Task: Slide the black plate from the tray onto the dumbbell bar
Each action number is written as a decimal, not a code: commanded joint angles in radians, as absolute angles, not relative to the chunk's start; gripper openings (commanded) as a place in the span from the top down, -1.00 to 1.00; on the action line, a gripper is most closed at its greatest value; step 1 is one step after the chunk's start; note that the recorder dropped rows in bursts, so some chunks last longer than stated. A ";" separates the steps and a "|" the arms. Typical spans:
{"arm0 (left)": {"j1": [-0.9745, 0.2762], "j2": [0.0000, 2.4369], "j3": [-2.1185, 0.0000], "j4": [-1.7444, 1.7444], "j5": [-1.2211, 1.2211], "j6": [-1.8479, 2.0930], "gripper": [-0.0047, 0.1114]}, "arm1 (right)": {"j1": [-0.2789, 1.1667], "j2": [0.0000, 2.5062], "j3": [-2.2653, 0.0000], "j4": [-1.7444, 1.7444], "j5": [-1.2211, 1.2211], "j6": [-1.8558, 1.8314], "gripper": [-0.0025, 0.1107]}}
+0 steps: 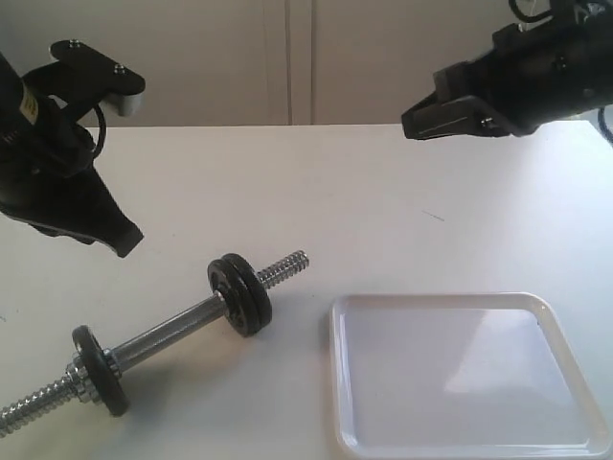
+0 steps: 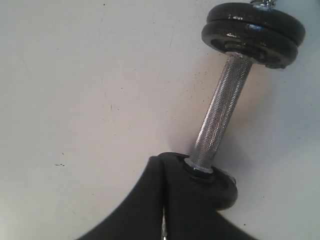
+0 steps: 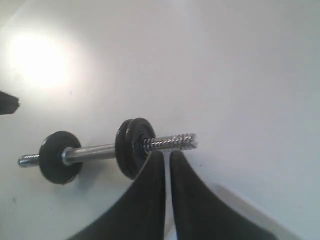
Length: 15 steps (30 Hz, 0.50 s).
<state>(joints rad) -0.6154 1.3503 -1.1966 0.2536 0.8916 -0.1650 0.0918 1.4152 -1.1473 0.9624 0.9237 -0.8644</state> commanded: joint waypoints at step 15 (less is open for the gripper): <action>-0.619 1.334 -1.193 0.271 0.882 -0.183 0.92 | 0.089 1.328 -1.105 0.947 0.840 -0.858 0.88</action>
<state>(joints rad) -0.6154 1.3485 -1.1961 0.2522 0.8743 -0.1738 0.0918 1.3358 -1.1106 0.9469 0.8503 -0.8583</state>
